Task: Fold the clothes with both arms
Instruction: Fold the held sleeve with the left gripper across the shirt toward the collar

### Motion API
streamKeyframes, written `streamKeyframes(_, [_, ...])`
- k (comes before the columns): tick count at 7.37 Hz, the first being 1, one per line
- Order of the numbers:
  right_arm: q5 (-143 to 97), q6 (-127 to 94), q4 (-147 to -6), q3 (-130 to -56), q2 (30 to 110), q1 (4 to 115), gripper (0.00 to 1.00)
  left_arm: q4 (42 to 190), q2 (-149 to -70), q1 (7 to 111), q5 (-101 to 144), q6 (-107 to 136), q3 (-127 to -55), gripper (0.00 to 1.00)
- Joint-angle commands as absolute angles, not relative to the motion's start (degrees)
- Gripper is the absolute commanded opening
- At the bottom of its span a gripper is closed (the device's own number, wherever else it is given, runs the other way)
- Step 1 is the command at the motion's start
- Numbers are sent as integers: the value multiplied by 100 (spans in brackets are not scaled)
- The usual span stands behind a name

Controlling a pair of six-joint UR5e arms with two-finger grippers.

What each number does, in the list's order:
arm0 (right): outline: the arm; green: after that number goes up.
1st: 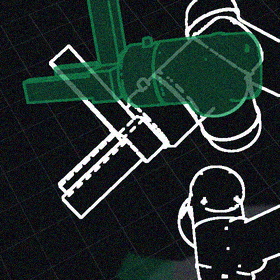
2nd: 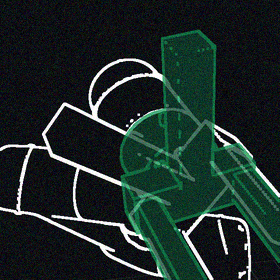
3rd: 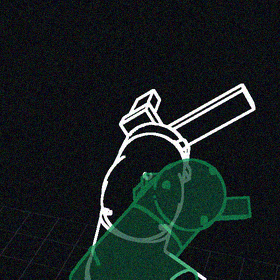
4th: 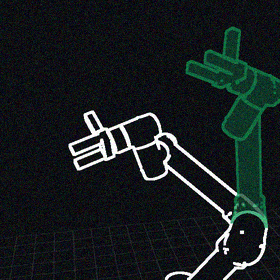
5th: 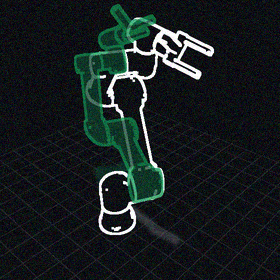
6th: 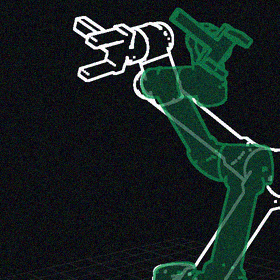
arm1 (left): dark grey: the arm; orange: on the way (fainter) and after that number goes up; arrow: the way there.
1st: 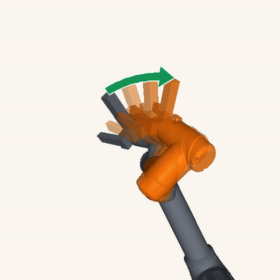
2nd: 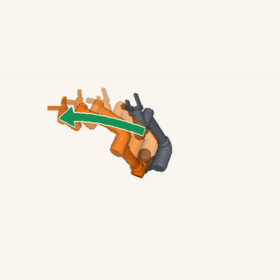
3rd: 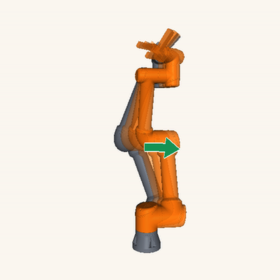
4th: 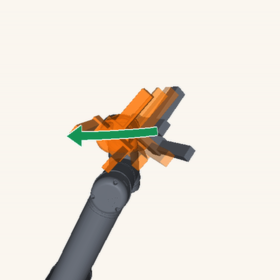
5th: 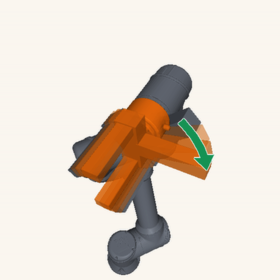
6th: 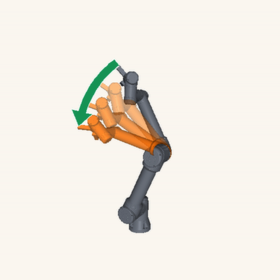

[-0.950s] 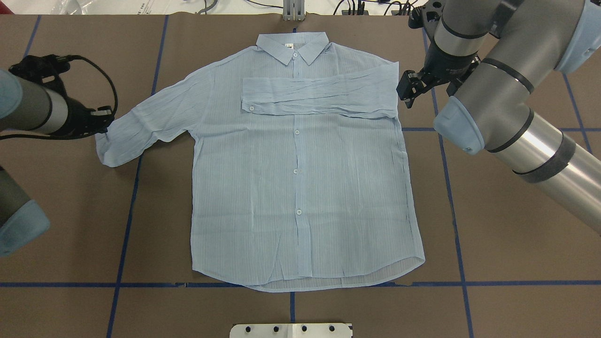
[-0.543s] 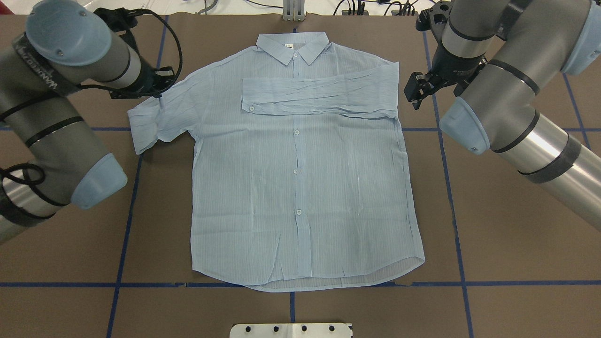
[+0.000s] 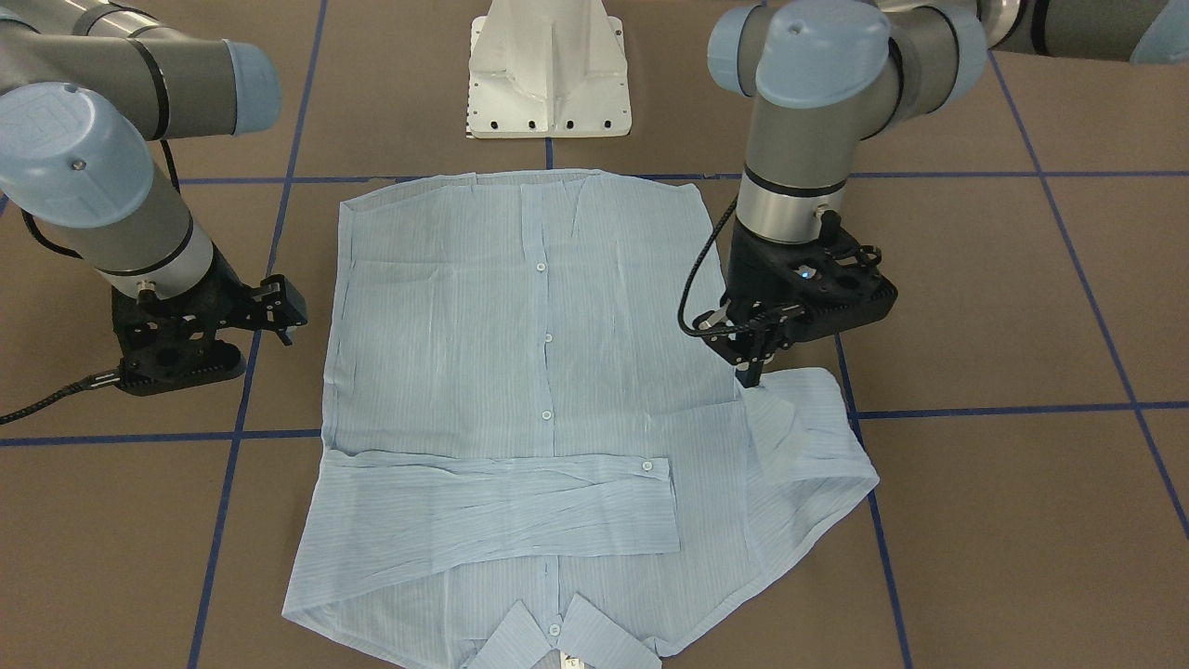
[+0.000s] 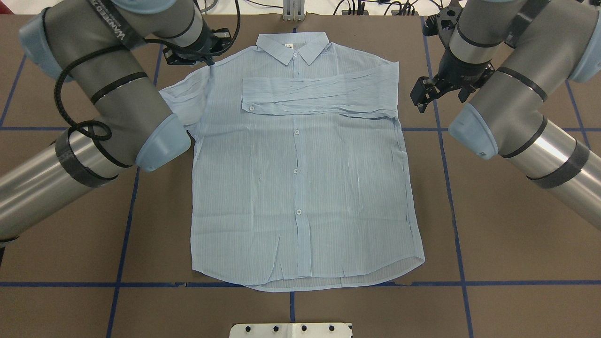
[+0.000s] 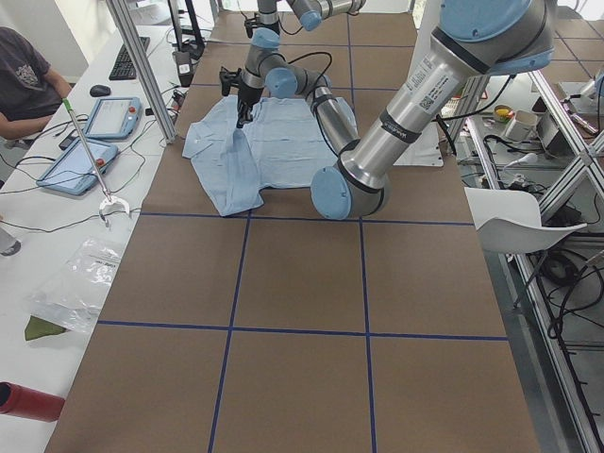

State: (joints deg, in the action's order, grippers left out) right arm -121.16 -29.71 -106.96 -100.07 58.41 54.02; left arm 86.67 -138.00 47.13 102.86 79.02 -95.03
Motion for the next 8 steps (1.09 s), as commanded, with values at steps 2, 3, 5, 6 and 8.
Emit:
streamKeyframes(2, [-12111, -2971, -10652, -10125, 6003, 5414, 100, 8631, -14677, 4667, 10801, 8674, -9044, 0])
streamKeyframes(3, [-12111, -2971, -10652, -10151, 6046, 5414, 100, 8648, -14721, 4667, 10941, 8814, -9070, 0])
streamKeyframes(5, [-12103, -2971, -10652, -10169, 6073, 5405, 100, 8675, -14774, 4466, 10951, 9017, -9070, 0])
streamKeyframes(6, [-12103, -2971, -10652, -10169, 6099, 5405, 100, 8666, -14792, 4447, 10960, 9061, -9079, 0])
streamKeyframes(8, [-12103, -2971, -10609, -10160, 6143, 5405, 100, 8684, -14914, 4325, 10951, 9167, -9018, 0])
